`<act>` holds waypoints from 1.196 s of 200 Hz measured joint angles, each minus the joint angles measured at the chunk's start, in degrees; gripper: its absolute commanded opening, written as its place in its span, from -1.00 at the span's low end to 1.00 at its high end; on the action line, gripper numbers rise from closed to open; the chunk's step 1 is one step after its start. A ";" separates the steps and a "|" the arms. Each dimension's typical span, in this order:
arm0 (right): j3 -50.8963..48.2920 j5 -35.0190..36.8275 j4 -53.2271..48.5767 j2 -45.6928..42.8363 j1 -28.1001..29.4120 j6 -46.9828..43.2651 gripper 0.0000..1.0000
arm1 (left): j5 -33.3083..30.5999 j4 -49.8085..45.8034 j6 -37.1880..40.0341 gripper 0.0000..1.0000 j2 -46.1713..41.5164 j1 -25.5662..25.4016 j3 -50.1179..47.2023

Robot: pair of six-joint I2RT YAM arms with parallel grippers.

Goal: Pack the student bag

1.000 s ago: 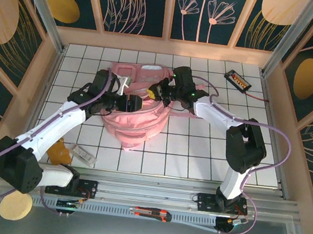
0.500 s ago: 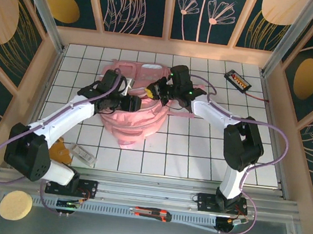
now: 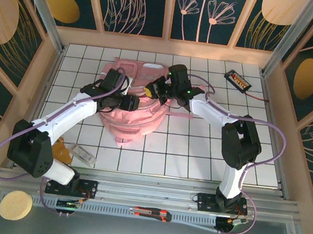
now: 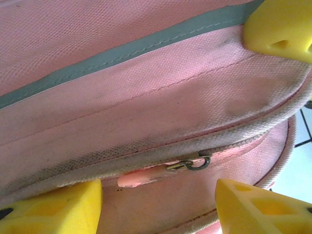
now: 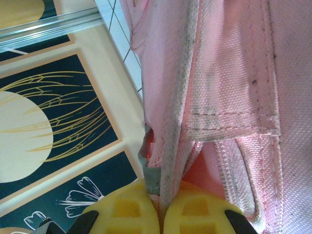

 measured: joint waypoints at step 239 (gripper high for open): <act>0.00 -0.52 -0.76 0.46 -2.29 -3.08 -1.00 | -4.52 8.70 -0.28 -1.00 6.36 -1.57 1.07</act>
